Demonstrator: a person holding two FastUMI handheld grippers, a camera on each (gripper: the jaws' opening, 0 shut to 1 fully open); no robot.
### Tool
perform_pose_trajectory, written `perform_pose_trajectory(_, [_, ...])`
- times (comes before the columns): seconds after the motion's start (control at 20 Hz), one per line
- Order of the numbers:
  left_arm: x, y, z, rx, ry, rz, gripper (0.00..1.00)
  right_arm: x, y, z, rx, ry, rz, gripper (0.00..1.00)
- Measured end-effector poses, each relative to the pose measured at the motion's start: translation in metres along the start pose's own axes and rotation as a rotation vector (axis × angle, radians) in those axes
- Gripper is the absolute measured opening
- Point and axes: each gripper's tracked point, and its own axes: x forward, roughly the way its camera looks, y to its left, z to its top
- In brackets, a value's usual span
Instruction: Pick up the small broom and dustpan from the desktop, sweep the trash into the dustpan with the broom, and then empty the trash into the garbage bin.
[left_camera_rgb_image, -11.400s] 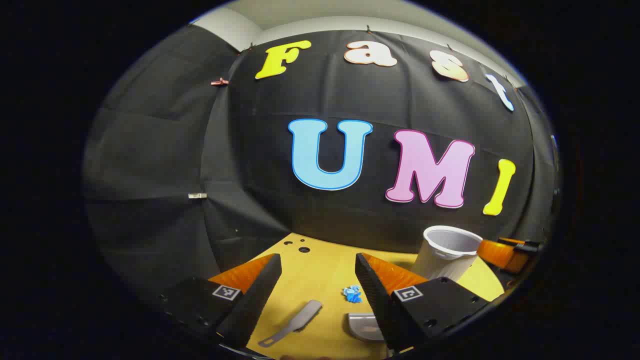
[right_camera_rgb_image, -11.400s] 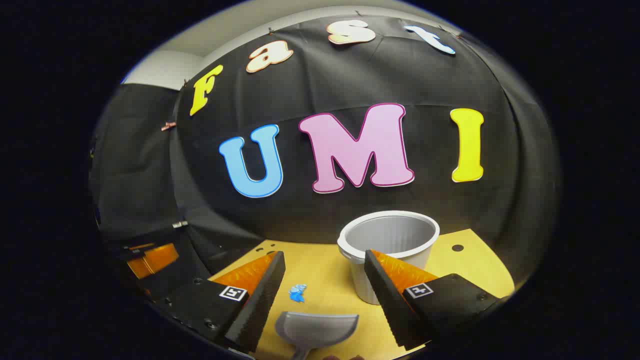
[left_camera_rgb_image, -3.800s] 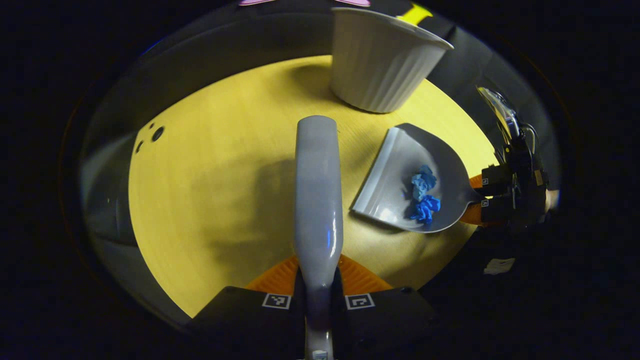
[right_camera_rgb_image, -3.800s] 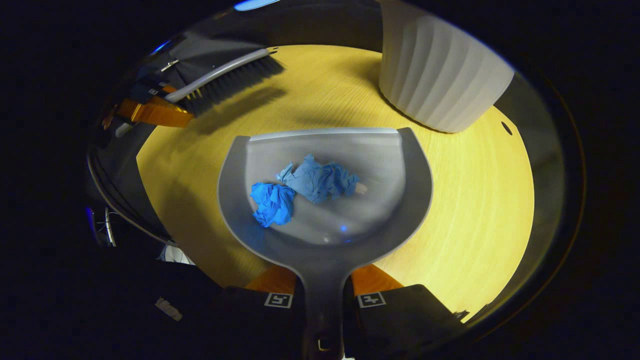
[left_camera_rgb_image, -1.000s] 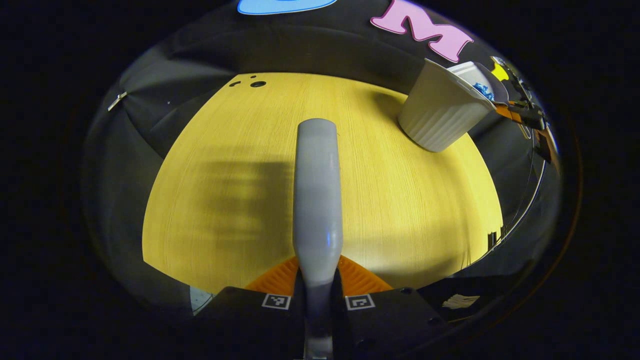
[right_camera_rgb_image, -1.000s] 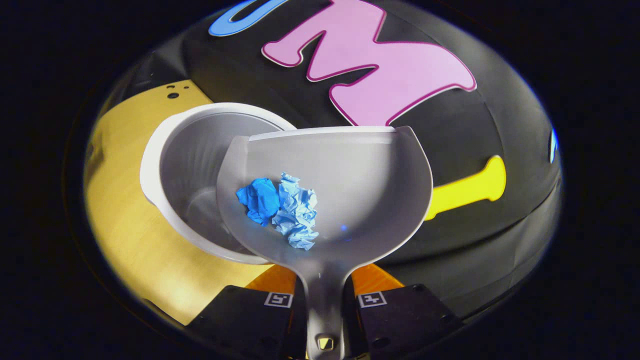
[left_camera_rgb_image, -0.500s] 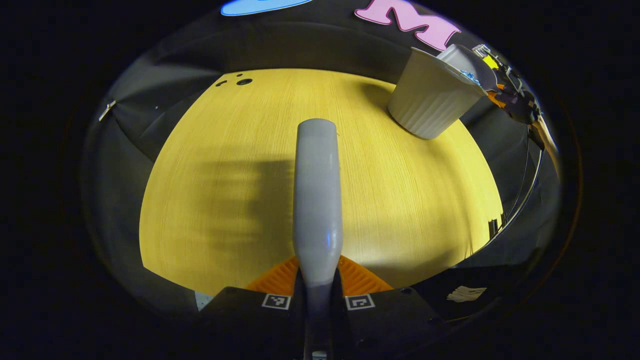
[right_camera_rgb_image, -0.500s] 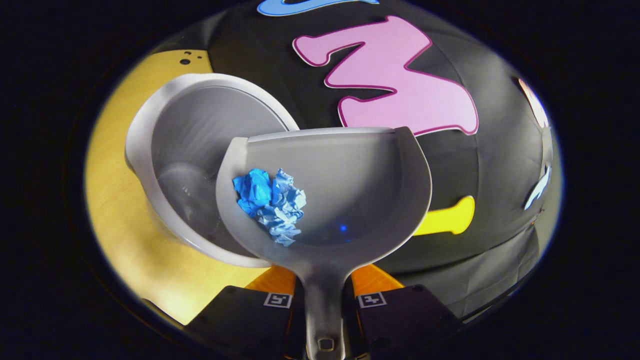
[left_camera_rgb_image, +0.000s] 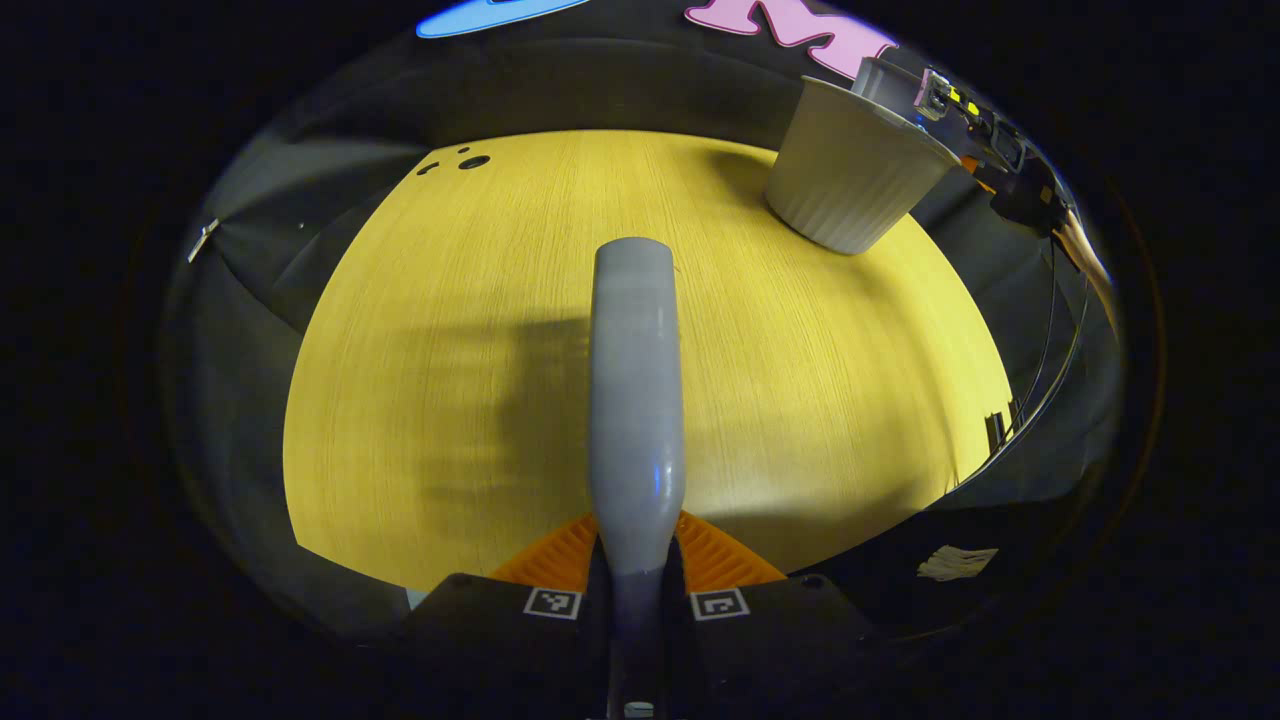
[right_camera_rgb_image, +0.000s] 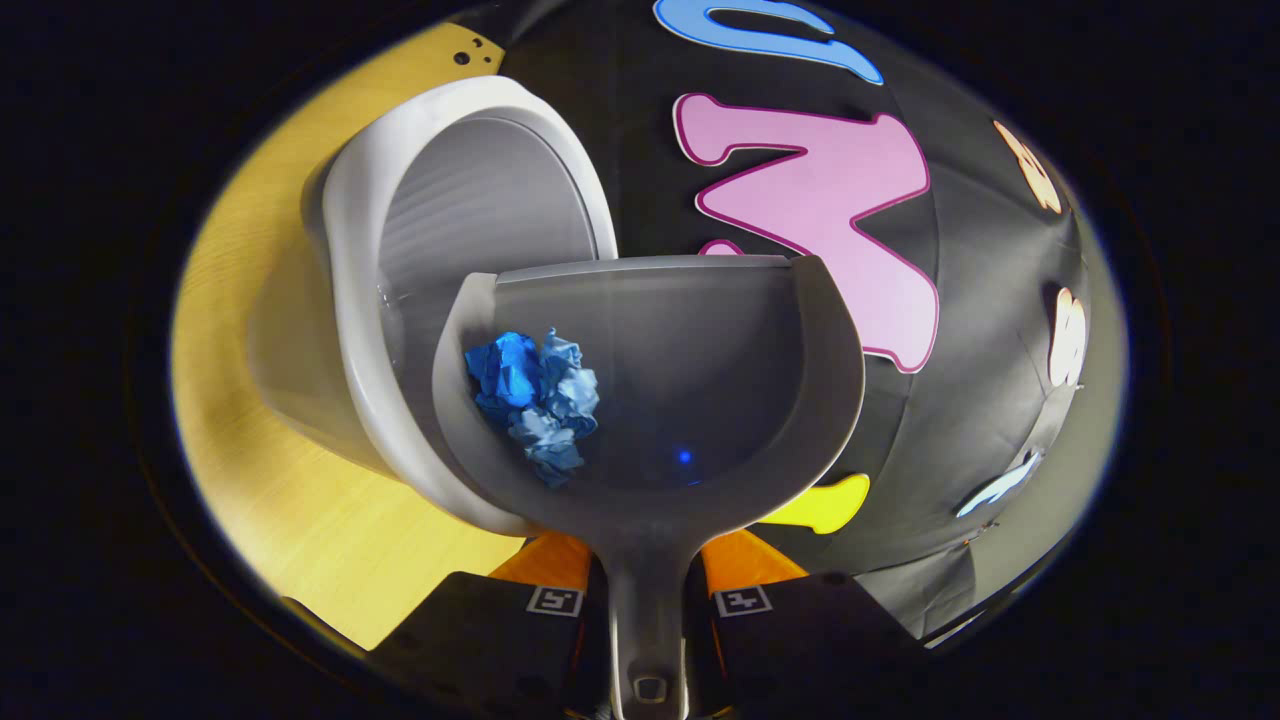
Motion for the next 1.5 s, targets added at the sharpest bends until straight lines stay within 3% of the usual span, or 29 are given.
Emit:
perform_pose_trajectory(0.25, [0.003, 0.0, -0.002, -0.005, 0.01, -0.011, 0.25, -0.001, -0.004, 0.002, -0.075, -0.013, -0.032, 0.33])
perform_pose_trajectory(0.45, [0.003, 0.001, -0.001, -0.001, 0.004, -0.005, 0.25, -0.001, -0.002, 0.0, -0.013, -0.006, 0.007, 0.33])
perform_pose_trajectory(0.65, [-0.002, 0.002, 0.004, -0.034, -0.022, 0.01, 0.25, -0.001, 0.004, -0.005, 0.192, 0.045, 0.116, 0.28])
perform_pose_trajectory(0.75, [-0.006, 0.004, 0.009, -0.055, -0.04, 0.02, 0.25, -0.003, -0.003, 0.0, 0.328, 0.049, 0.147, 0.38])
perform_pose_trajectory(0.8, [-0.009, 0.006, 0.012, -0.066, -0.05, 0.027, 0.25, -0.004, -0.007, 0.004, 0.407, 0.046, 0.158, 0.33])
perform_pose_trajectory(1.0, [-0.015, 0.022, 0.019, -0.099, -0.087, 0.062, 0.25, -0.015, -0.015, 0.021, 0.68, 0.068, 0.264, 0.33])
perform_pose_trajectory(1.2, [-0.027, 0.033, 0.015, -0.133, -0.116, 0.095, 0.25, -0.032, -0.028, 0.046, 0.789, 0.009, 0.315, 0.33])
perform_pose_trajectory(1.5, [-0.032, 0.048, -0.001, -0.204, -0.133, 0.111, 0.25, -0.11, -0.031, 0.104, 0.962, -0.093, 0.448, 0.33])
